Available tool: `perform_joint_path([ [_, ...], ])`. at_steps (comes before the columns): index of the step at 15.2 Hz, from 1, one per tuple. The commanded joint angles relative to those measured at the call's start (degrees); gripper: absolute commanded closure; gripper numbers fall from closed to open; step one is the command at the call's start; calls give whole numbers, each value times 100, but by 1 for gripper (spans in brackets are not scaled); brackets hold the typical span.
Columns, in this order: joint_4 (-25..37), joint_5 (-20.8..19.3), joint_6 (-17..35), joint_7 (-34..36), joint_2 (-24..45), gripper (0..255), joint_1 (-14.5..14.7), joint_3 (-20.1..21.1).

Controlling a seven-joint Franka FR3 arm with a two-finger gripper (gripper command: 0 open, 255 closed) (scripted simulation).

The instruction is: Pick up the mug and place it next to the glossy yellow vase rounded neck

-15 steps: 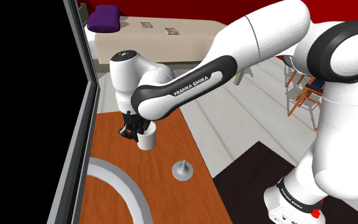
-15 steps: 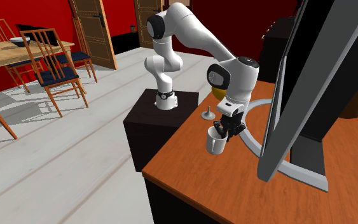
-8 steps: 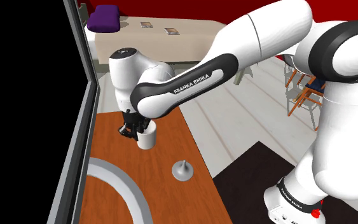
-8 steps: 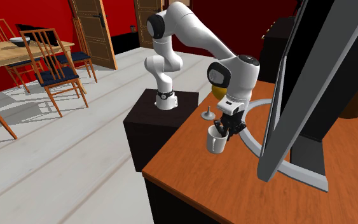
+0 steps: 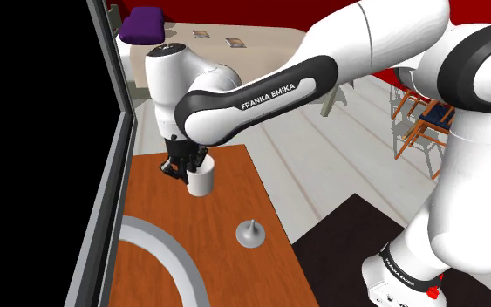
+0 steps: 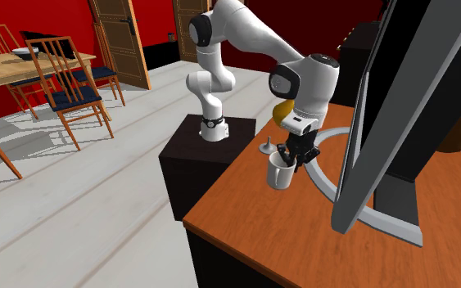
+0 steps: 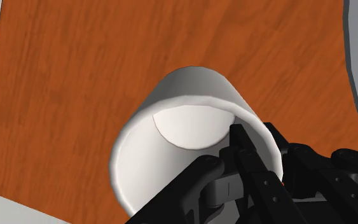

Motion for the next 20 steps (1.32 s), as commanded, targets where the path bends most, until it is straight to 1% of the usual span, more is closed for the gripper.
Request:
perform_joint_path([
  [1, 95, 42, -139, -38, -54, 255, -10, 16],
  [11, 606, 197, -818, -171, -259, 255, -20, 78],
  [20, 1208, 265, -1476, -254, -332, 255, 12, 112],
])
